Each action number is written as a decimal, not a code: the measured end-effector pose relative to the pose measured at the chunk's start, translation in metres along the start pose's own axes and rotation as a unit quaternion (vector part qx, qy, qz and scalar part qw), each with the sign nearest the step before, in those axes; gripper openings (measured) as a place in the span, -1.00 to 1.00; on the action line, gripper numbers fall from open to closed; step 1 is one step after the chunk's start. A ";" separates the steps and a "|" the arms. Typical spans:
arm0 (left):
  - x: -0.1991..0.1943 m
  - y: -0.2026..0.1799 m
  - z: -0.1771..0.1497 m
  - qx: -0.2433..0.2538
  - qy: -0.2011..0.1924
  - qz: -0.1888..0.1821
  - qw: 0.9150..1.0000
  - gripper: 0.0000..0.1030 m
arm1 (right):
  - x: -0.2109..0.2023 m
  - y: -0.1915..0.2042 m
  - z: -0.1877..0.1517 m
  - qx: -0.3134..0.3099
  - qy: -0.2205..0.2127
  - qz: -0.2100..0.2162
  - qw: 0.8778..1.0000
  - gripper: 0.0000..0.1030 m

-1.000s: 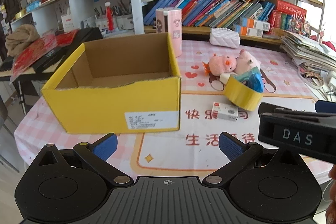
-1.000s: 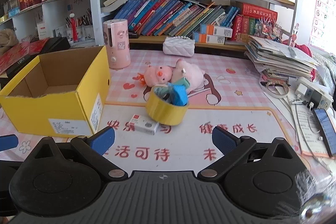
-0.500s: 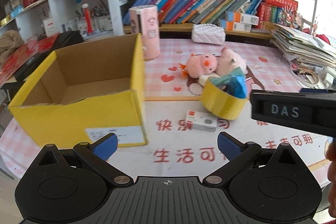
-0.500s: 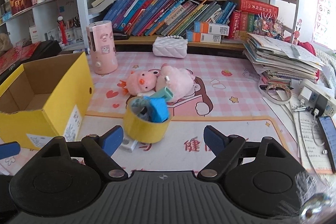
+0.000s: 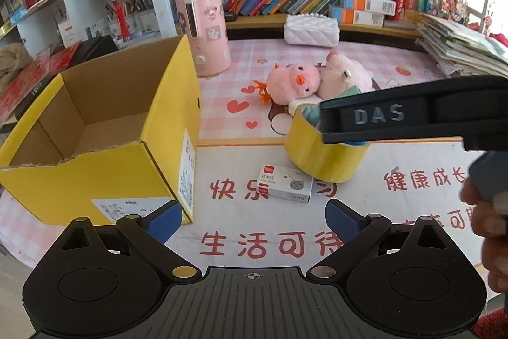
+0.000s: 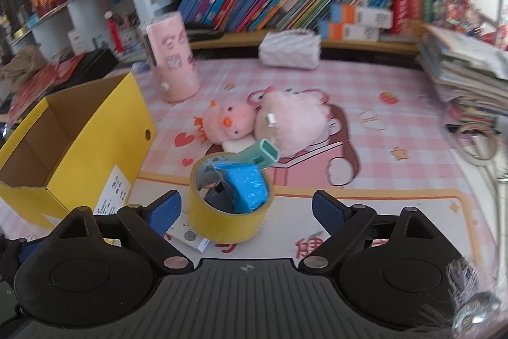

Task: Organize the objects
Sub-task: 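Grasp the yellow tape roll rim with the right tool while the left tool approaches the white staples box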

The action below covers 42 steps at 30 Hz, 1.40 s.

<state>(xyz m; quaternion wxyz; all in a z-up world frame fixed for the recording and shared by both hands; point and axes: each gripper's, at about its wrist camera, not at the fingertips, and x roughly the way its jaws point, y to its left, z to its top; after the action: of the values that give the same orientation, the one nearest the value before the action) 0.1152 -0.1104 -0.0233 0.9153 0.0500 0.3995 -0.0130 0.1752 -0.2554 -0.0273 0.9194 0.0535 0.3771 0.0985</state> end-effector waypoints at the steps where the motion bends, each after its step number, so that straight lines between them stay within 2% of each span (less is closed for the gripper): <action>1: 0.002 -0.001 0.000 -0.001 0.003 0.002 1.000 0.90 | 0.006 -0.001 0.001 -0.002 0.008 0.006 1.000 0.80; 8: 0.006 -0.004 0.000 -0.014 0.020 0.022 0.999 0.90 | 0.038 -0.002 0.005 -0.025 0.054 0.038 0.997 0.82; 13: 0.007 -0.003 -0.001 -0.026 0.025 0.034 0.999 0.90 | 0.053 0.002 0.005 -0.043 0.072 0.057 0.995 0.82; 17: 0.006 -0.004 -0.001 -0.029 0.024 0.037 0.999 0.90 | 0.059 0.007 0.006 -0.076 0.067 0.047 0.994 0.71; 19: 0.005 -0.006 0.000 -0.028 0.022 0.036 0.999 0.90 | 0.060 0.007 0.006 -0.091 0.061 0.043 0.993 0.56; 22: 0.003 -0.009 0.001 -0.023 0.017 0.036 0.999 0.90 | 0.060 0.007 0.003 -0.108 0.063 0.041 0.991 0.58; 25: 0.000 -0.010 0.000 -0.022 0.013 0.039 0.999 0.90 | 0.060 0.002 0.001 -0.100 0.063 0.031 0.993 0.75; 32: -0.002 -0.010 -0.004 -0.024 0.014 0.042 0.999 0.90 | 0.060 -0.005 0.000 -0.075 0.059 0.051 0.994 0.78; 38: 0.000 -0.009 -0.003 -0.026 0.015 0.042 0.999 0.90 | 0.070 -0.001 -0.002 -0.083 0.066 0.042 0.993 0.72; 40: 0.001 -0.010 -0.002 -0.024 0.015 0.040 0.999 0.90 | 0.071 -0.002 0.000 -0.082 0.064 0.051 0.993 0.56; 42: 0.003 -0.011 0.000 -0.021 0.012 0.035 0.999 0.90 | 0.065 -0.006 0.004 -0.076 0.053 0.056 0.994 0.54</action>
<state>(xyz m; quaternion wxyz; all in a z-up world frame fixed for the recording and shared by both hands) 0.1167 -0.1214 -0.0258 0.9113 0.0446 0.4084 0.0281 0.2239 -0.2466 -0.0702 0.8924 -0.0003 0.4132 0.1811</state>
